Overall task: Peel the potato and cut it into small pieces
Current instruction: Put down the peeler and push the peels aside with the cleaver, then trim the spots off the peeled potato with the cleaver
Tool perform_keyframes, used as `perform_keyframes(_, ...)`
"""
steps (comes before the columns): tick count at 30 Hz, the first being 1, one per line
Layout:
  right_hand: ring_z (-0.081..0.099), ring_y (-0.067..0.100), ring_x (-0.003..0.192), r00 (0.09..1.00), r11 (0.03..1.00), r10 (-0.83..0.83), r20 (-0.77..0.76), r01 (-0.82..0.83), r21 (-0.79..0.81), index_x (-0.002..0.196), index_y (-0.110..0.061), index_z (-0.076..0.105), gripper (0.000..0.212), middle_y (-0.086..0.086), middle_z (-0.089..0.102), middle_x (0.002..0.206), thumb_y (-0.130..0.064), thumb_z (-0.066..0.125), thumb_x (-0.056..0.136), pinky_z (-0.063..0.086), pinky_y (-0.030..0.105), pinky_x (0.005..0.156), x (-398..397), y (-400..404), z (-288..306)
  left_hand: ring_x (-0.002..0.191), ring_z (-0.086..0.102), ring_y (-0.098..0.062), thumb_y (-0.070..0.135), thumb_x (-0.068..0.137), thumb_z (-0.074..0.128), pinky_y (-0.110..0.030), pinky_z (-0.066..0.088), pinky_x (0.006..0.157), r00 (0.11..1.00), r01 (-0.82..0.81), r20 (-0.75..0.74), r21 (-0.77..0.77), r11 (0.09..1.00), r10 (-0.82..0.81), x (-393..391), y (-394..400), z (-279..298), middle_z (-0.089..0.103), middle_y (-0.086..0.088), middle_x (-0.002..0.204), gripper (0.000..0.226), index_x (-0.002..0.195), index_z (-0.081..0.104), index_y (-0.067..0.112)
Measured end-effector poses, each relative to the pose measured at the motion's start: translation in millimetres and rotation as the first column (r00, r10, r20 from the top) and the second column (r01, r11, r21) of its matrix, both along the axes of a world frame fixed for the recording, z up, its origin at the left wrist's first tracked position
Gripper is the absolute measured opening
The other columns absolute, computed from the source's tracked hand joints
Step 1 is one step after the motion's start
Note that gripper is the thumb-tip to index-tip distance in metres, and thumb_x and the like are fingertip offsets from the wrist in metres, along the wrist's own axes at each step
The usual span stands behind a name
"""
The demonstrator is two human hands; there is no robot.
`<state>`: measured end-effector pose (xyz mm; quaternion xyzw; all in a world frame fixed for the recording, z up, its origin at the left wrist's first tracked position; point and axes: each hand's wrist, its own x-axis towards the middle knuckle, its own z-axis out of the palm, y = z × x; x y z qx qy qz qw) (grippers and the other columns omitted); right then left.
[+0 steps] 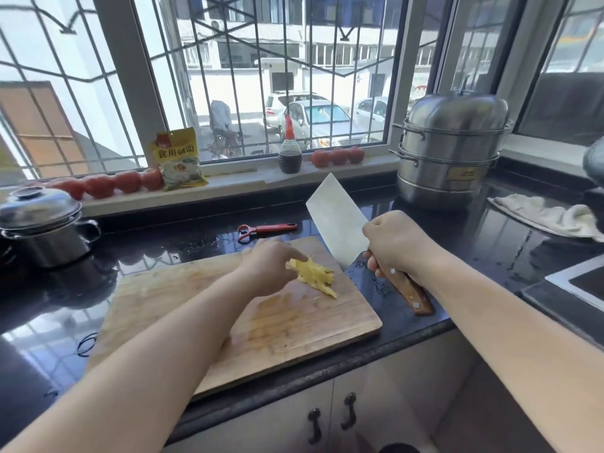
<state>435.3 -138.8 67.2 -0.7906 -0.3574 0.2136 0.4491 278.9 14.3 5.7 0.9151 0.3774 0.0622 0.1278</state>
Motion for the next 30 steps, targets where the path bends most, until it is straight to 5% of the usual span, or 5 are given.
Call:
perform_keyframes(7, 0.067, 0.033, 0.052, 0.986, 0.995, 0.097, 0.136, -0.092, -0.039, 0.064, -0.005, 0.054, 0.028, 0.017, 0.063, 0.059, -0.012, 0.045, 0.09, 0.05, 0.03, 0.046, -31, 22, -13, 0.101, 0.058, -0.018, 0.012, 0.095, 0.071, -0.027, 0.051, 0.075, 0.952, -0.004, 0.3, -0.184, 0.983, 0.06, -59, 4, 12, 0.057, 0.001, 0.115, 0.041, 0.131, 0.062, 0.028)
perform_keyframes(13, 0.064, 0.034, 0.046, 0.952, 0.965, 0.246, 0.182, -0.222, -0.14, 0.075, -0.008, 0.055, 0.024, 0.016, 0.061, 0.059, -0.019, 0.048, 0.095, 0.054, 0.04, 0.047, -70, 48, -36, 0.076, 0.067, -0.014, 0.011, 0.1, 0.059, -0.029, 0.05, 0.073, 0.66, -0.327, 0.601, -0.311, 0.892, 0.451, -183, 9, -6, 0.075, 0.0, 0.091, 0.019, 0.097, 0.075, 0.023)
perform_keyframes(17, 0.058, 0.016, 0.044, 0.959, 0.96, 0.269, -0.086, -0.274, -0.06, 0.092, -0.011, 0.064, 0.021, 0.015, 0.065, 0.074, -0.017, 0.047, 0.102, 0.048, 0.029, 0.044, -98, 66, -46, 0.108, 0.059, 0.009, 0.025, 0.095, 0.073, -0.005, 0.041, 0.091, 0.894, -0.142, 0.361, -0.334, 0.932, 0.266, -226, -5, -49, 0.061, 0.018, 0.119, 0.048, 0.139, 0.056, 0.037)
perform_keyframes(20, 0.061, 0.019, 0.048, 0.948, 0.964, 0.26, -0.182, -0.265, 0.001, 0.096, -0.006, 0.067, 0.019, 0.021, 0.071, 0.076, -0.014, 0.05, 0.1, 0.052, 0.031, 0.047, -113, 76, -48, 0.127, 0.044, 0.004, 0.038, 0.088, 0.077, -0.021, 0.033, 0.114, 0.975, -0.044, 0.195, -0.288, 0.957, 0.103, -225, 5, -60, 0.05, 0.022, 0.133, 0.087, 0.159, 0.027, 0.048)
perform_keyframes(30, 0.063, 0.022, 0.049, 0.967, 0.977, 0.205, -0.149, -0.212, -0.033, 0.116, -0.007, 0.06, 0.021, 0.02, 0.067, 0.074, -0.016, 0.044, 0.105, 0.051, 0.032, 0.049, -131, 75, -46, 0.094, 0.032, -0.002, 0.071, 0.069, 0.078, -0.029, 0.028, 0.089, 0.934, -0.205, 0.285, -0.069, 0.976, 0.216, -181, -20, -64, 0.04, 0.028, 0.097, 0.062, 0.107, 0.039, 0.041)
